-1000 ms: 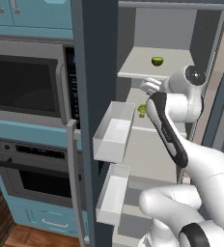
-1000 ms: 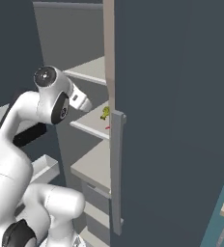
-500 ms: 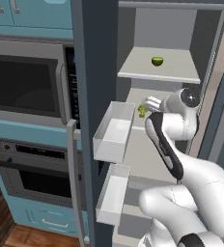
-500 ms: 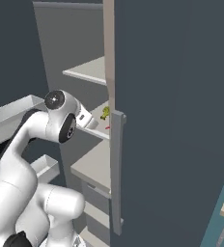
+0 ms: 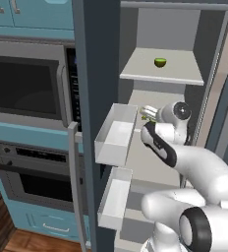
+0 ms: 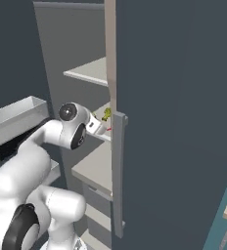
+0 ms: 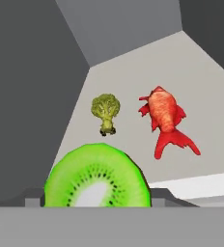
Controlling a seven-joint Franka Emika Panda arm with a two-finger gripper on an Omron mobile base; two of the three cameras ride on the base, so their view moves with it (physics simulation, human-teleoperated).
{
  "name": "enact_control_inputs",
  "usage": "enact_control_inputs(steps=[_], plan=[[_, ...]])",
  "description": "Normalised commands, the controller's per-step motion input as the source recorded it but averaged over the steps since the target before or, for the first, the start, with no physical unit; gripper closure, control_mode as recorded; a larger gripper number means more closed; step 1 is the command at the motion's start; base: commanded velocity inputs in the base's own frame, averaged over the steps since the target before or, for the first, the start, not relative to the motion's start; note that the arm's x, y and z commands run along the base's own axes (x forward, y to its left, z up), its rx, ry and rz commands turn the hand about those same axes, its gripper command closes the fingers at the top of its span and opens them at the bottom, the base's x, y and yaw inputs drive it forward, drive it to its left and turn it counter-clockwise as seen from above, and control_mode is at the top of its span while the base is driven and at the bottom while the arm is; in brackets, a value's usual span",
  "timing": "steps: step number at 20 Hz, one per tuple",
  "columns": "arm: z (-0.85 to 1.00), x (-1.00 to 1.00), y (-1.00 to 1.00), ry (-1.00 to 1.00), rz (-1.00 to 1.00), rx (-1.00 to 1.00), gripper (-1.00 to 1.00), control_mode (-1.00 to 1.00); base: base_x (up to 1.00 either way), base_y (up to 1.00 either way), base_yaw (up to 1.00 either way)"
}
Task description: Take the kiwis from the highest rack and move them to the second highest rack where the broccoli and fish are located, to maximize freezer space. Close the freezer door after rearranging.
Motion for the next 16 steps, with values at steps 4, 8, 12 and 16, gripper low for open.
enact_control_inputs(steps=[4,8,12,16], plan=[[-0.02,0.56,0.00,0.01,0.00,0.00,1.00,-1.00,0.00,0.00,0.00],[-0.04,0.51,0.00,0.16,0.00,0.00,1.00,-1.00,0.00,0.00,0.00],[-0.14,0.53,0.00,0.17,0.00,0.00,1.00,-1.00,0.00,0.00,0.00],[-0.16,0.51,0.00,0.03,0.00,0.00,1.00,-1.00,0.00,0.00,0.00]])
